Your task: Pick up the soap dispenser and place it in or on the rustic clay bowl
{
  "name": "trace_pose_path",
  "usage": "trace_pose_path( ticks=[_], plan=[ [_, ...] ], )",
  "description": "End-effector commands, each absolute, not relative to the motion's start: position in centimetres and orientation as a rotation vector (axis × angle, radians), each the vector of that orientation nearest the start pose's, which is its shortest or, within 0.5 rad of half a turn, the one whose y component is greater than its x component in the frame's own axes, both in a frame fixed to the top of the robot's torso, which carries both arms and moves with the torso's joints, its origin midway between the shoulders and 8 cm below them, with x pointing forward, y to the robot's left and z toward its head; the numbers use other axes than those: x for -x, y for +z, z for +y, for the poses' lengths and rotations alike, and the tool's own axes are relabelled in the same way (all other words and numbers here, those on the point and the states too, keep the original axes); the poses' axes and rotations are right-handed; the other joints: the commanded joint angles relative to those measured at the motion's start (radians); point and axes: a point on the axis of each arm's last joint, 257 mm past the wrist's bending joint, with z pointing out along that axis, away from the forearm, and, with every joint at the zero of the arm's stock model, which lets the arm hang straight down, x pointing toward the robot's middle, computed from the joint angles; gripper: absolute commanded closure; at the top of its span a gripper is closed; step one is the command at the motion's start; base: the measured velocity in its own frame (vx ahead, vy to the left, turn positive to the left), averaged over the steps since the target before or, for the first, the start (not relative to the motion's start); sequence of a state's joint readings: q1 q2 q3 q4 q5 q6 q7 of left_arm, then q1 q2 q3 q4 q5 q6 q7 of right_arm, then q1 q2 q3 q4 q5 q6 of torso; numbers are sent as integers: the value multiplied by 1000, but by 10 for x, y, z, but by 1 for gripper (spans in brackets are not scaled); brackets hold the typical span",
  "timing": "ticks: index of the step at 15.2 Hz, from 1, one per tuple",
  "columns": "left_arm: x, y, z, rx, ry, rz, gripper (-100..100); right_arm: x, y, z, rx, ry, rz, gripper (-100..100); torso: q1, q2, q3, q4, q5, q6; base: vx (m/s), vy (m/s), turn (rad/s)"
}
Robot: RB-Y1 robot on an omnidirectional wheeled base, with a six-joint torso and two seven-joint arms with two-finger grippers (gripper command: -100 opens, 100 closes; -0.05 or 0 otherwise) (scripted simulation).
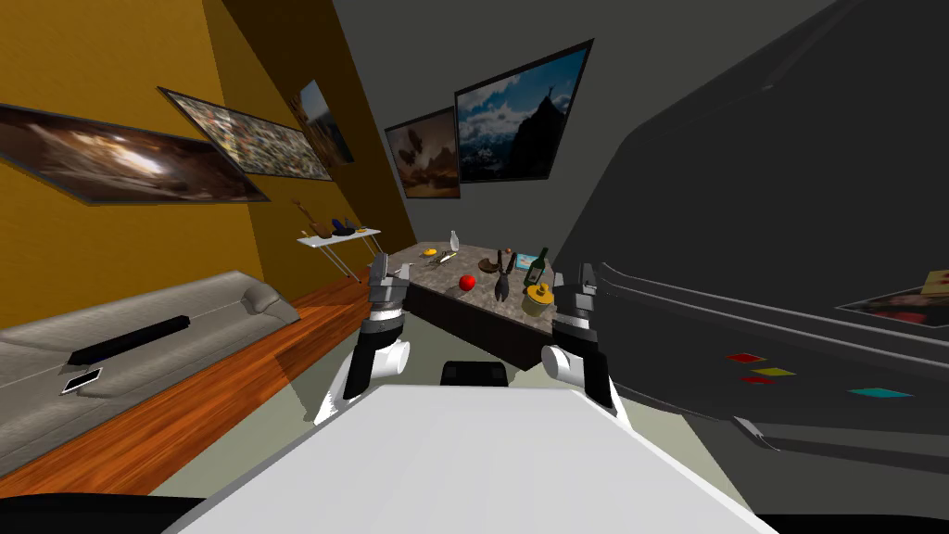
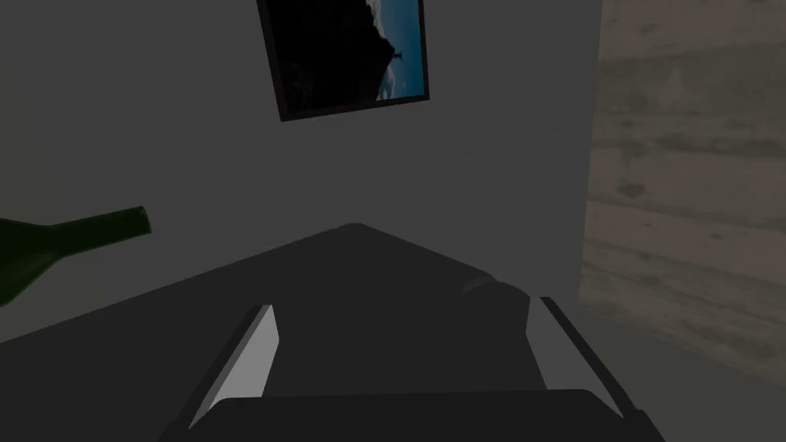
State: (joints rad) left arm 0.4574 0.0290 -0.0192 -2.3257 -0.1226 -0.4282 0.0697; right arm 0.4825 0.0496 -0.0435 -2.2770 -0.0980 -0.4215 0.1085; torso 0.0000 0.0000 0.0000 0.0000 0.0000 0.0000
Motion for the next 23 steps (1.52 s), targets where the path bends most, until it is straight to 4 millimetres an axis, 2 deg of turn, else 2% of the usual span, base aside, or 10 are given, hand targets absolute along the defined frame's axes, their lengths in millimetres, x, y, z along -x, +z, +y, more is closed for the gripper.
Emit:
trace_pose_path(
  ticks=[1,8,12,16,17,21,22,23],
  plan=[
    [-352,43,252,582,-1320,679,0,-355,13,-307,-724,1200,634,-100,0,0,0,0,0,0,3,7,-9],
    [-352,43,252,582,-1320,679,0,-362,7,-302,-643,1142,752,-100,1,-1,-1,0,0,0,11,19,-17],
    [-352,43,252,582,-1320,679,0,-371,-5,-306,-570,1041,870,-100,3,-2,-1,0,1,0,21,47,-34],
    [-352,43,252,582,-1320,679,0,-384,-27,-324,-488,849,1016,-100,5,-3,-2,-1,1,0,42,84,-65],
    [-352,43,252,582,-1320,679,0,-384,-27,-324,-488,849,1016,-100,7,-4,-2,-1,1,0,49,104,-43],
    [-352,43,252,582,-1320,679,0,-396,-52,-360,-430,614,1140,-100,7,-4,-2,-1,1,0,50,100,-55],
    [-352,43,252,582,-1320,679,0,-396,-52,-360,-430,614,1140,-100,7,-5,-3,-1,2,0,56,108,-54],
    [-352,43,252,582,-1320,679,0,-398,-58,-371,-420,551,1167,-100,8,-5,-3,-1,2,0,41,110,-36]
  ],
)
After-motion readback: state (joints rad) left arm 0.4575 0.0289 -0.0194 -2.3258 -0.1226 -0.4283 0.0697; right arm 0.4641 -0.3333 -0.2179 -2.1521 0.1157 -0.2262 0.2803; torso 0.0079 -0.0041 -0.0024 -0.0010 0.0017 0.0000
